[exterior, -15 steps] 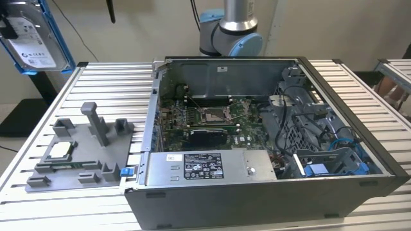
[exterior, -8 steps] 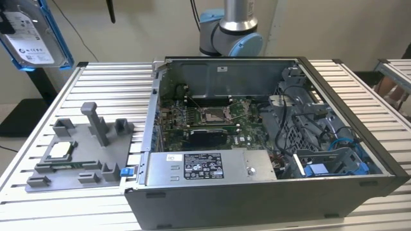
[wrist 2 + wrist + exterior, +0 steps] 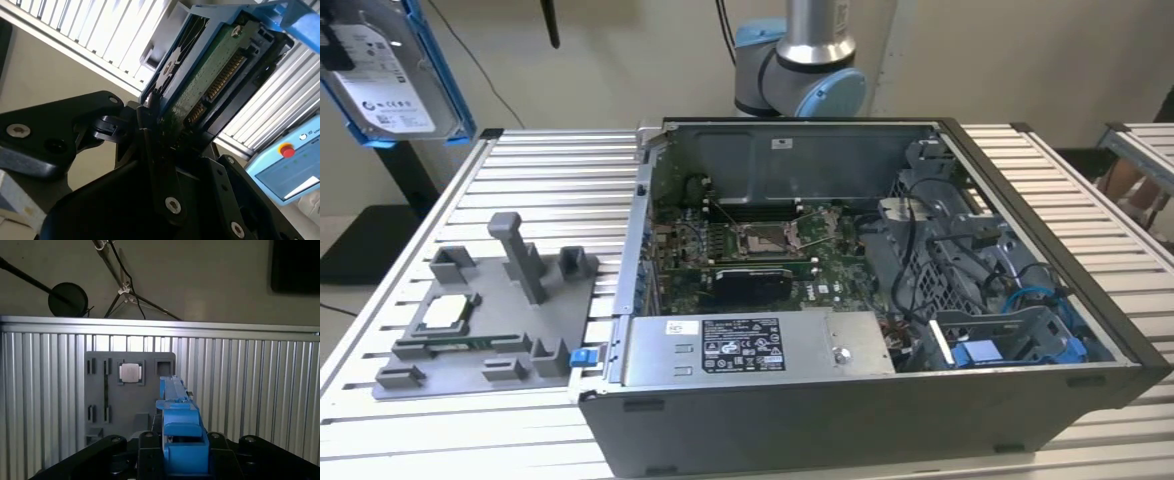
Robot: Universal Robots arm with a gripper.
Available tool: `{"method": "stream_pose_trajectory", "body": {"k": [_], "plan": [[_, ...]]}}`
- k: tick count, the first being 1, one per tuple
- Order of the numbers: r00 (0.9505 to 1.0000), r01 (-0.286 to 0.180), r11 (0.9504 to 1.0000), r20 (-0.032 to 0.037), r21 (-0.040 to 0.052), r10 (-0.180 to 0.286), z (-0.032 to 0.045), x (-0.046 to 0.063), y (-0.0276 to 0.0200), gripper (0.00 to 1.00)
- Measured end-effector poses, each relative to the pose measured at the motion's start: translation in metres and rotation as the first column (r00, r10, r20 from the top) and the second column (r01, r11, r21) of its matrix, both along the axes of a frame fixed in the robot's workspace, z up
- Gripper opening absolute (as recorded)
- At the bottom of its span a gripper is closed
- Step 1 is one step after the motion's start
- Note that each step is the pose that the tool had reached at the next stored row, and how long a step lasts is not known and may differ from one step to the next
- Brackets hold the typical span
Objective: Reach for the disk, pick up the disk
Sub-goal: 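Pick up the disk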
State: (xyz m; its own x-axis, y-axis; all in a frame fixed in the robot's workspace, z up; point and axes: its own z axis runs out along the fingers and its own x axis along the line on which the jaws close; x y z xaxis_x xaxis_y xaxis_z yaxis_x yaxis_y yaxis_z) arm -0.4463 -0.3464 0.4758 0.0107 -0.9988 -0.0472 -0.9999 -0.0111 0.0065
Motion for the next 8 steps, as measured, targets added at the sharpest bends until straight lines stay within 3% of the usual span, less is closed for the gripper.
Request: {"method": "stream_pose_trajectory", "body": {"k": [8], "plan": [[1.0000,0.000,1.0000,-0.0001,-0.0001,0.000,0.0000,0.0056,0.0000,0.00]]}}
